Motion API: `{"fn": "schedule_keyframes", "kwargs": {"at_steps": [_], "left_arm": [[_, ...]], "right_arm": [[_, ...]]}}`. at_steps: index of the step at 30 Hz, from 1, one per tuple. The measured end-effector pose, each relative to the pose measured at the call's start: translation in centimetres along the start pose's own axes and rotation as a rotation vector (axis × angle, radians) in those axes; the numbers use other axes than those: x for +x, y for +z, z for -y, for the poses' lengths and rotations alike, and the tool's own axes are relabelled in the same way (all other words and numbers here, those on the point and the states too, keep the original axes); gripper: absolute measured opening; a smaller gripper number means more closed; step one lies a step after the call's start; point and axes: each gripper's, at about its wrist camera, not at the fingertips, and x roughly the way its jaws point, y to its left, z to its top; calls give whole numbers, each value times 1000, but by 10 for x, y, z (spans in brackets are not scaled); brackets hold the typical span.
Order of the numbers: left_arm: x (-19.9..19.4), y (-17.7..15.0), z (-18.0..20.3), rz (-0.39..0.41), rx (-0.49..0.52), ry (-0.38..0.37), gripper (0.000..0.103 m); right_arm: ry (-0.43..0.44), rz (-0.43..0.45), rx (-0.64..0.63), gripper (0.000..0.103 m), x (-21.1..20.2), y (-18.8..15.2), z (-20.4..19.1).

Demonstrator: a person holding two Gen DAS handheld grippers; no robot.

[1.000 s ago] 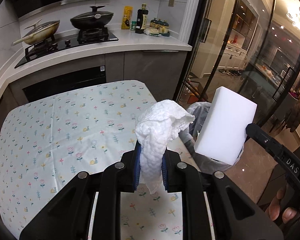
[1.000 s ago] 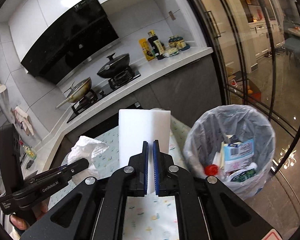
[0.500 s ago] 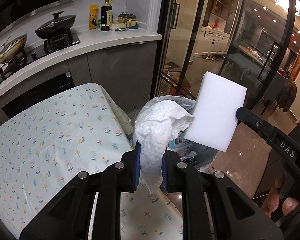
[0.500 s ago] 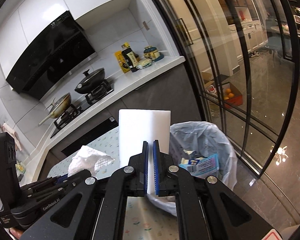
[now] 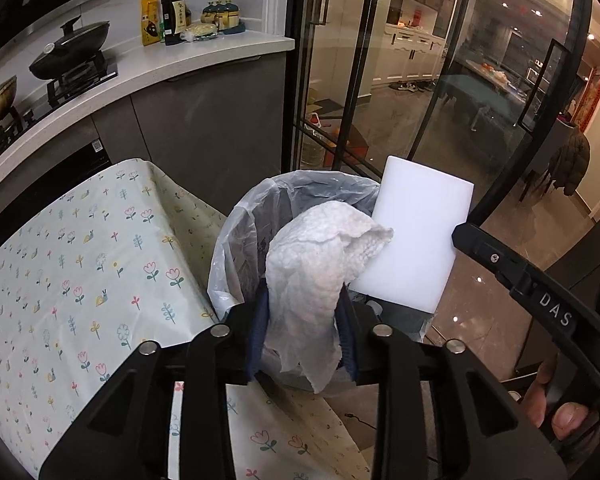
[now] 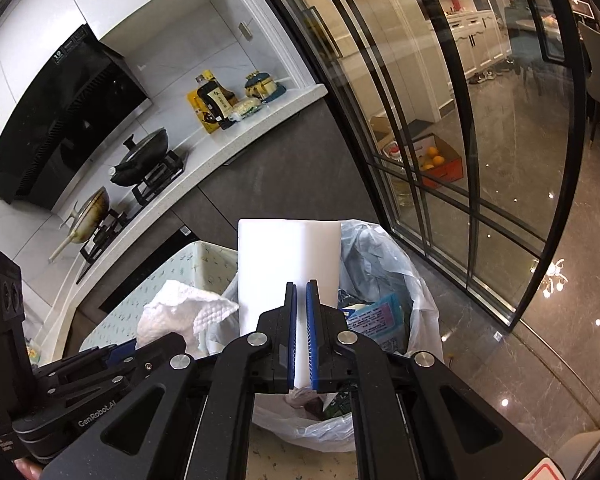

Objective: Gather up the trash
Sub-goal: 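Carry the sponge with the right tool while the left tool carries the tissue to the bin, then open the right tool over the bin while the left tool releases the tissue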

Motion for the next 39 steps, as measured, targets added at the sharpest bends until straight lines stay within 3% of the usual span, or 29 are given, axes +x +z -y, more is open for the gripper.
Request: {"fn": "schedule_keyframes", "kwargs": {"at_steps": [5,10,13,25,39], "left_arm": [[1,5,1,24,-8,21,60],[-4,7,0,58,-4,45,74],[-6,8,-1,69,-6,53,77],[-36,5,-8,122,-28,82,84],[-87,-18,-19,181,-66,121,89]], "right_arm": [[5,-17,2,6,11,4,-1],[-4,-8,12,20,12,5,-3],[-7,5,7,31,9,6,-6],[-11,51,-49,46,-18,9,-30],[-17,65,-153,54,-59,-11,-67]]}}
